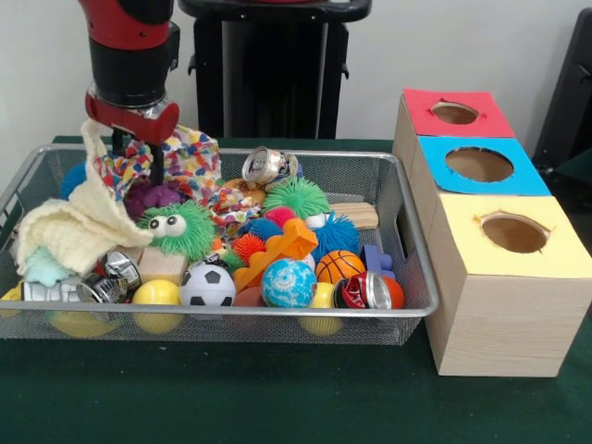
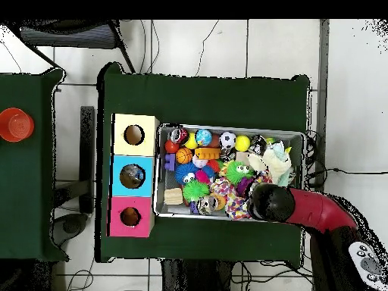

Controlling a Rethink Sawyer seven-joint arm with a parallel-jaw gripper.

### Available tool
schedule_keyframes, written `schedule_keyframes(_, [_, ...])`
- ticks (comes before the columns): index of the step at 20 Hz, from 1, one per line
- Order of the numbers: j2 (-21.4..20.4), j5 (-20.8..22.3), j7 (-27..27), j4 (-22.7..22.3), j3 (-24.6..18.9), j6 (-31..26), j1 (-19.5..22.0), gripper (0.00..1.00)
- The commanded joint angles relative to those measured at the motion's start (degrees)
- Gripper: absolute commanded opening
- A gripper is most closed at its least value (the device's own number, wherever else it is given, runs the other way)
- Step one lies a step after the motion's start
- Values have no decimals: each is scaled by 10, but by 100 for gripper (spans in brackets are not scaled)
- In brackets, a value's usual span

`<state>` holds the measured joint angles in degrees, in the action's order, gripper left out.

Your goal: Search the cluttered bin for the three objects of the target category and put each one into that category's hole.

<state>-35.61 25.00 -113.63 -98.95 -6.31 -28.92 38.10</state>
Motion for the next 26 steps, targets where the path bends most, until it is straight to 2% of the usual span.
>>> schedule_keyframes(1, [16,-24,-1,-54,-126,105,34,100])
schedule_keyframes(5, [35,-10,-13,-52,-150,152,46,100])
schedule_keyframes(10, [51,-5,-20,-43,-156,165,48,100])
schedule_keyframes(14, [51,-9,-20,-29,-116,107,19,100])
schedule_keyframes(15, [51,-8,-24,-21,-94,83,2,100])
schedule_keyframes(19, [75,-3,-21,4,-68,60,-16,100])
schedule_keyframes(24, [94,-6,-18,10,-72,73,-12,100])
schedule_keyframes(26, [104,-9,-14,10,-87,86,2,100])
